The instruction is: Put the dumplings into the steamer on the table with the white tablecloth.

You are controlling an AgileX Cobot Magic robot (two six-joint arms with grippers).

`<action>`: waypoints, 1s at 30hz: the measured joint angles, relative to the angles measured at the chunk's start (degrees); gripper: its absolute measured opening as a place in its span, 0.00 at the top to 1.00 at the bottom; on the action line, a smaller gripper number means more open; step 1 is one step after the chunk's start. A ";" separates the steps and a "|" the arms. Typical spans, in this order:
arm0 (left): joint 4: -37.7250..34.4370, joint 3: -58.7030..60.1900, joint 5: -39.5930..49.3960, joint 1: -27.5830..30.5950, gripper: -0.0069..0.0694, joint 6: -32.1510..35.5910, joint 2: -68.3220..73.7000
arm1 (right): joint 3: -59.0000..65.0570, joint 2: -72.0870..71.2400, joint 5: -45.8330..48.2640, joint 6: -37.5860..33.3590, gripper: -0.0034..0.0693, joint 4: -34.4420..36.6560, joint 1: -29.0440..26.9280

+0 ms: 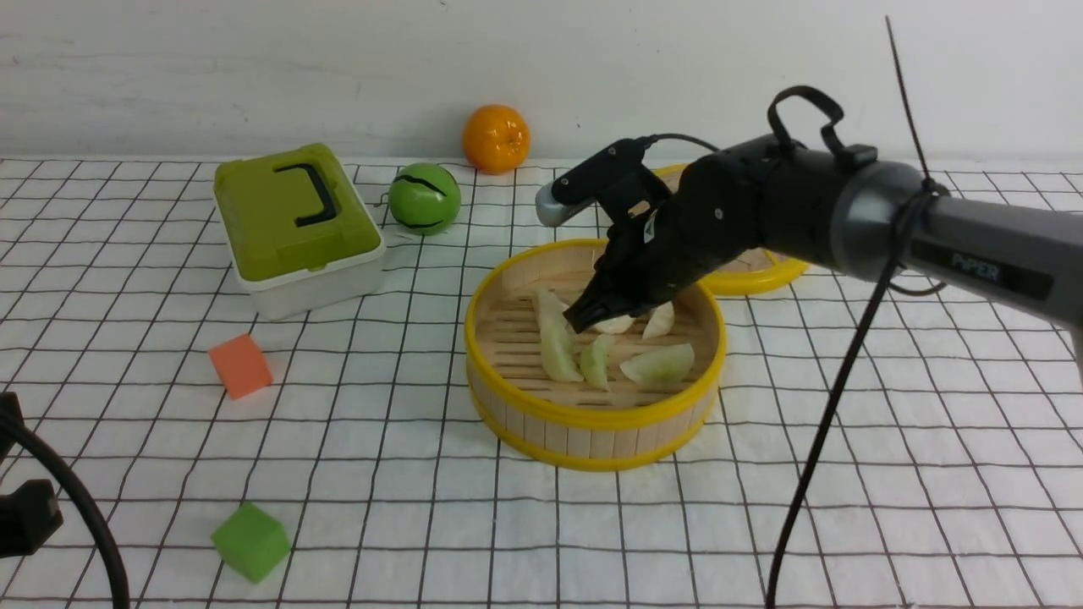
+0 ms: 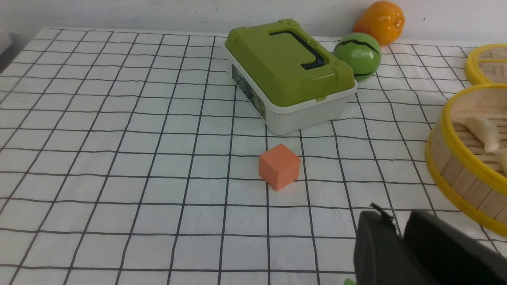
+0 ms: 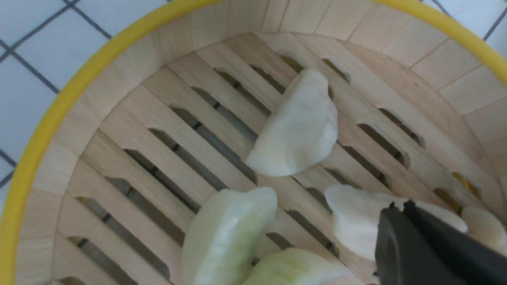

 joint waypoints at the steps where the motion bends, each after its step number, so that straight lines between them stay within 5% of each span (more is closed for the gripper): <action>1: 0.00 0.00 0.00 0.00 0.77 0.00 0.00 | 0.00 -0.32 0.32 -0.23 0.95 -0.07 -0.06; 14: 0.12 0.00 0.00 0.00 0.76 0.00 0.00 | 0.00 2.83 0.84 -0.30 0.95 -0.72 -2.43; 25: 0.12 0.00 0.00 0.00 0.76 0.00 0.00 | 0.00 4.19 -10.76 -0.23 0.94 0.38 -2.43; 30: 0.12 0.00 0.00 0.00 0.76 0.00 0.00 | 0.00 2.73 -6.71 -0.17 0.93 -0.25 -2.43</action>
